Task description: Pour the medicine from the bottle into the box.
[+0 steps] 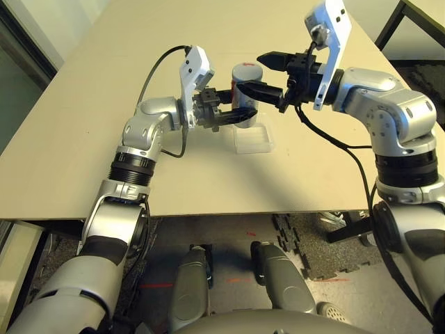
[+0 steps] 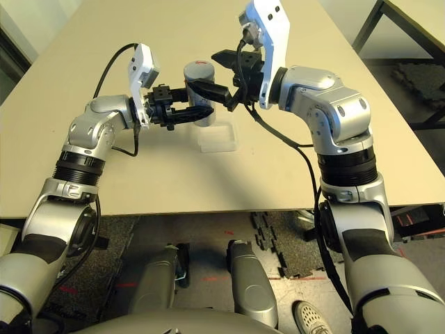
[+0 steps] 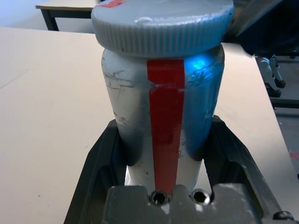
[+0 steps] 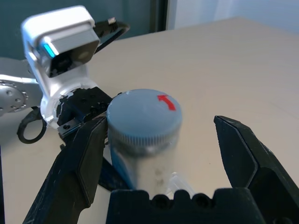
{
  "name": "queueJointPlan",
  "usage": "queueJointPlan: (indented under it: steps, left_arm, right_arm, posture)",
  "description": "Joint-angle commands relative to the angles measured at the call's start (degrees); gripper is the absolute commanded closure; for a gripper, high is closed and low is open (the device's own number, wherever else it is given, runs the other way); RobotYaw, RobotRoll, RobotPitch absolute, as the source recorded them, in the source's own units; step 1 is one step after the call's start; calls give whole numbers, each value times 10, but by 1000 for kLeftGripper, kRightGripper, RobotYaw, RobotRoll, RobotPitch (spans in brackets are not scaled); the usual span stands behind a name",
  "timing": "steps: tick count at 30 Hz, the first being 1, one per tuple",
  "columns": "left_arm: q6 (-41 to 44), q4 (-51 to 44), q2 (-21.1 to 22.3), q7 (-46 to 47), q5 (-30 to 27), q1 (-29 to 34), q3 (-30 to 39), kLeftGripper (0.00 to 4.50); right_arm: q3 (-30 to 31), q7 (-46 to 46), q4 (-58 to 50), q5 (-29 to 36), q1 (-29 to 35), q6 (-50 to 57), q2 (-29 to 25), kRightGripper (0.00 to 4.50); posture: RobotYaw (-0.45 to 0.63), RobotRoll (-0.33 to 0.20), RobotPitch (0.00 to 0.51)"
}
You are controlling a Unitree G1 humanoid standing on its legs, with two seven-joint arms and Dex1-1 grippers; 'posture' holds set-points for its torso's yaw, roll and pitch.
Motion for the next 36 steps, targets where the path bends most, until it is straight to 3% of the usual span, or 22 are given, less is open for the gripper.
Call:
queueJointPlan:
  steps: [1, 9, 18, 36]
  left_arm:
    - [-7, 2, 5, -11, 7, -4, -3, 2038]
    - [-14, 14, 7, -14, 12, -8, -2, 2038]
    - [-21, 27, 3, -16, 15, -15, -3, 2038]
    - [-24, 17, -6, -24, 19, -11, -13, 2038]
  right_arm:
    - [-34, -11, -14, 2, 19, 13, -26, 0]
    - [-49, -5, -43, 17, 49, 33, -55, 0]
    - [-31, -1, -75, 59, 31, 58, -22, 0]
    - [38, 17, 31, -11, -44, 12, 8, 0]
  posture:
    - [-191, 0, 149]
    - [-200, 0, 146]
    - [-203, 0, 144]
    - [-183, 0, 149]
